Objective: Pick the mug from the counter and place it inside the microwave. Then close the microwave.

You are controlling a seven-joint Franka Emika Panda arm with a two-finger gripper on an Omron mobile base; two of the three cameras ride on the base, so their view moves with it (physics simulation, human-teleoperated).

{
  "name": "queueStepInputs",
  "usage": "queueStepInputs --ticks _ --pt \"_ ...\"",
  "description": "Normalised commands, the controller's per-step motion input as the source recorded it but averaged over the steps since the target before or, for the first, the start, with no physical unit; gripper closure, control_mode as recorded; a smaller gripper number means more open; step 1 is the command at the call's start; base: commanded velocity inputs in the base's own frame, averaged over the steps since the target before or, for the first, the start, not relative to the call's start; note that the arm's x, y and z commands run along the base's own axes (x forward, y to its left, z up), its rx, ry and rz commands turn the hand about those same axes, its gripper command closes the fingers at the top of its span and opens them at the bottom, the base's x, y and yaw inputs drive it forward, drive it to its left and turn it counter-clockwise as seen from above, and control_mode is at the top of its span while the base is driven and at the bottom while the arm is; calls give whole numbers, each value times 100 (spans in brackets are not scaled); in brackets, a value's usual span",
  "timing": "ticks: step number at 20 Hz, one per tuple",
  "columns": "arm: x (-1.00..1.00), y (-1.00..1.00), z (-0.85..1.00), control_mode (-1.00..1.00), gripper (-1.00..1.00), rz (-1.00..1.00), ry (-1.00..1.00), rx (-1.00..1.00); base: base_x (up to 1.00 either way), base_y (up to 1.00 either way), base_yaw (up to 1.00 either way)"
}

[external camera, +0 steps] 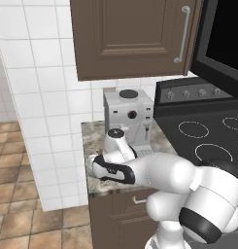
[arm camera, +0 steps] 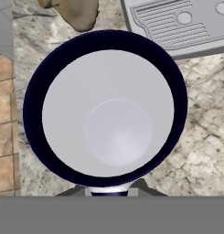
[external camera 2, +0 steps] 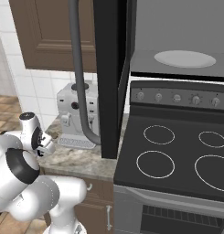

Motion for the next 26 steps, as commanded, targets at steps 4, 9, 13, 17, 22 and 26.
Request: queueStepInputs --ticks 4,9,13,17,22,26 --pt "-3 0 0 -100 100 0 -2 0 0 0 0" --pt "-47 -3 28 -100 100 1 -12 0 0 0 0" --pt "-37 -4 79 -100 100 8 -2 0 0 0 0" --pt "-42 -13 81 -100 100 8 0 0 0 0 0" --pt "-37 -25 73 -100 100 10 0 0 0 0 0" --pt "-20 -37 48 -100 100 9 0 0 0 0 0"
